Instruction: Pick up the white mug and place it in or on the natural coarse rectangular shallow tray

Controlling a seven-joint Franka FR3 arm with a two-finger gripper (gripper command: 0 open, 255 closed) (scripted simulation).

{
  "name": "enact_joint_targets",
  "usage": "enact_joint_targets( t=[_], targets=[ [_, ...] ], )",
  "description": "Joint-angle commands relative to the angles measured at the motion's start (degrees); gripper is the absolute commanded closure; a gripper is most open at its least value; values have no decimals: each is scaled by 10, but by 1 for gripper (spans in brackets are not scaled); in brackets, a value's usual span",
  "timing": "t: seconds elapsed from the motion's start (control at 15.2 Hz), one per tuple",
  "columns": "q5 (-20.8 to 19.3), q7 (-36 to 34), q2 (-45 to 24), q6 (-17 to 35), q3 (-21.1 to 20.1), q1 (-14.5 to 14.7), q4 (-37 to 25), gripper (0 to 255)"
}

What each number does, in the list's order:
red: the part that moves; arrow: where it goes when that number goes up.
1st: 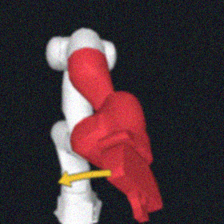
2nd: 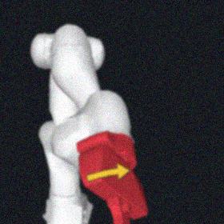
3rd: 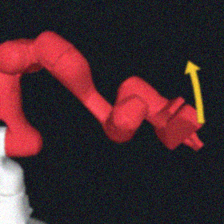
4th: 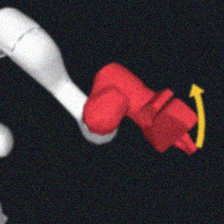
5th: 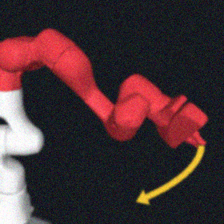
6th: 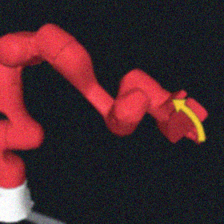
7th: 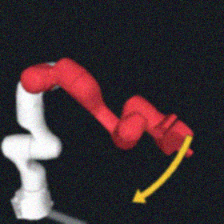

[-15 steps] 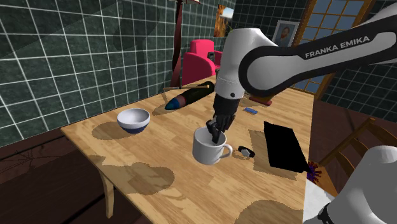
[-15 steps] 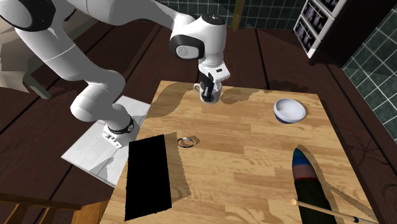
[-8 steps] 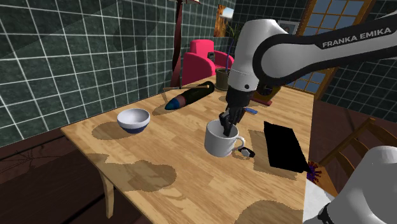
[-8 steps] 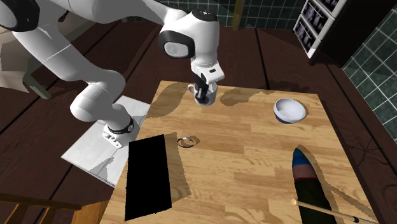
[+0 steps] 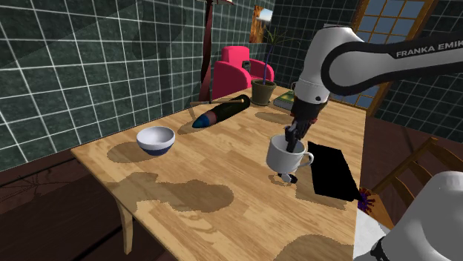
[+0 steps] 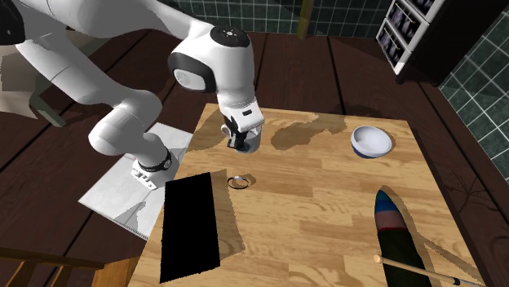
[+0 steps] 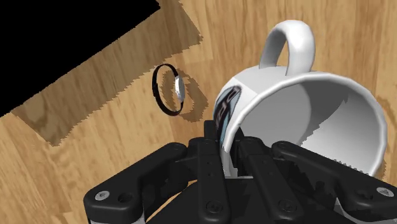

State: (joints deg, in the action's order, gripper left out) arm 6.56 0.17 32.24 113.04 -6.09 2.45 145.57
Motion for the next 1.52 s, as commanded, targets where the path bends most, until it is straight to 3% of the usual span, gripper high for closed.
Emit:
enact_joint_targets(
  t=[0.0,0.66,1.32,1.45],
  targets=[
    [-12,28,28,-10,23,-12,20,255],
    [-95,168,85,-42,143,-89,49,255],
    [-176,313,57,-51,269,-158,8,255],
    [-180,320,52,-42,277,-161,10,255]
  ],
)
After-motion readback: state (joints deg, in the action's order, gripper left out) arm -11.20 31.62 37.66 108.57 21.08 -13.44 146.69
